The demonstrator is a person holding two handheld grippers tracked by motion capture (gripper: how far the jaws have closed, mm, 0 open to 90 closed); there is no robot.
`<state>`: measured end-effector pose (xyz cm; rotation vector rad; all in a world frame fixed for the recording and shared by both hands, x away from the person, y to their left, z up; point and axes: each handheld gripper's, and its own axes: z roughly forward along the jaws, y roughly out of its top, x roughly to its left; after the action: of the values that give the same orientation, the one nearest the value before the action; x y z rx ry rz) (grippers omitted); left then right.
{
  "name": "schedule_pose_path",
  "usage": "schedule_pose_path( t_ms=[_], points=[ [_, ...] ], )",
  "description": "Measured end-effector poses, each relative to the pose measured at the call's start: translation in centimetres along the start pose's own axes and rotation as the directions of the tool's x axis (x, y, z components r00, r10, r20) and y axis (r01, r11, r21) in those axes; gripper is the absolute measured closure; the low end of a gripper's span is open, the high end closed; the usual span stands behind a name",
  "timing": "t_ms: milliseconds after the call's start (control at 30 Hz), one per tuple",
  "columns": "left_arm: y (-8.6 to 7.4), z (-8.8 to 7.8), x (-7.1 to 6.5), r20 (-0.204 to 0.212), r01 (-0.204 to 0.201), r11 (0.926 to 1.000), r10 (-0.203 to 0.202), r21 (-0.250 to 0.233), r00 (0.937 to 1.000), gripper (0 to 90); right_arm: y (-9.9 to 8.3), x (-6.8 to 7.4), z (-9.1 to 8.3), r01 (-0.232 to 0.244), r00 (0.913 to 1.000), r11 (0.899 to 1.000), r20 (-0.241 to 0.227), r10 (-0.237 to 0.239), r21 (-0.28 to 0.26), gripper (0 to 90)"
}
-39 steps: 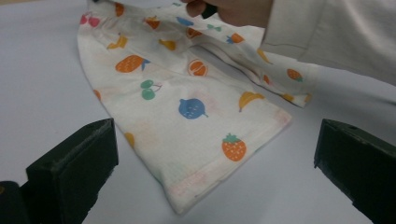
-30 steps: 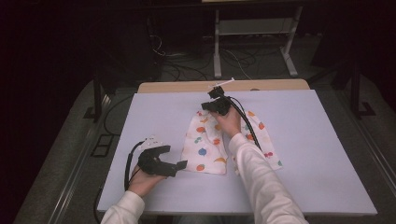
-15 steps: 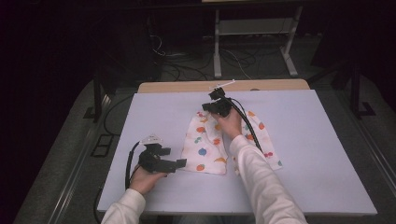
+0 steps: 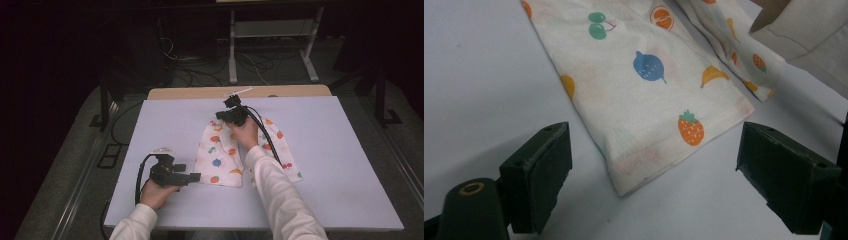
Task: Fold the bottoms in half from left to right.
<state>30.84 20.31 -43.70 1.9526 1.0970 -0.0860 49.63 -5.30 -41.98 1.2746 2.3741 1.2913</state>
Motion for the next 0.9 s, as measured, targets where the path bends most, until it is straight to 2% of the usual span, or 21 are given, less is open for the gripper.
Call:
schedule_pose_path(
  t_ms=[333,433,500,567,733,767,800,900],
  points=[
    [-0.4,0.5,0.7,0.033,0.031,0.9980,-0.033,0.055,0.9989,31.1,0.1,0.1,-0.2,0.012,0.9999,1.000,0.003,-0.012,-0.007,88.7],
    [-0.4,0.5,1.0,0.033,0.040,0.9976,-0.042,0.057,0.9986,40.1,0.1,0.1,-0.2,0.012,0.9999,1.000,0.006,-0.012,-0.009,88.7],
    [-0.4,0.6,1.2,0.033,0.054,0.9966,-0.056,0.063,0.9979,42.0,0.1,0.2,-0.2,0.014,0.9999,1.000,0.006,-0.014,-0.010,88.6],
    [-0.4,0.5,1.4,0.022,0.066,0.9959,-0.068,0.061,0.9975,48.0,0.1,0.2,-0.3,0.017,0.9998,1.000,0.005,-0.017,-0.011,88.7],
    [-0.3,0.7,1.8,0.025,0.098,0.9932,-0.100,0.062,0.9947,59.2,0.0,0.2,-0.4,0.020,0.9998,1.000,0.008,-0.019,-0.015,88.6],
    [-0.3,0.7,1.8,0.024,0.100,0.9929,-0.102,0.064,0.9945,63.8,0.1,0.2,-0.5,0.023,0.9997,1.000,0.012,-0.022,-0.016,88.6],
    [-0.3,0.8,1.9,0.020,0.101,0.9926,-0.102,0.067,0.9946,63.8,0.1,0.2,-0.5,0.023,0.9997,1.000,0.012,-0.022,-0.016,88.6],
    [-0.2,0.9,2.0,0.012,0.096,0.9929,-0.097,0.071,0.9953,71.4,0.2,0.2,-0.7,0.021,0.9997,1.000,0.015,-0.020,-0.021,88.6]
  ],
)
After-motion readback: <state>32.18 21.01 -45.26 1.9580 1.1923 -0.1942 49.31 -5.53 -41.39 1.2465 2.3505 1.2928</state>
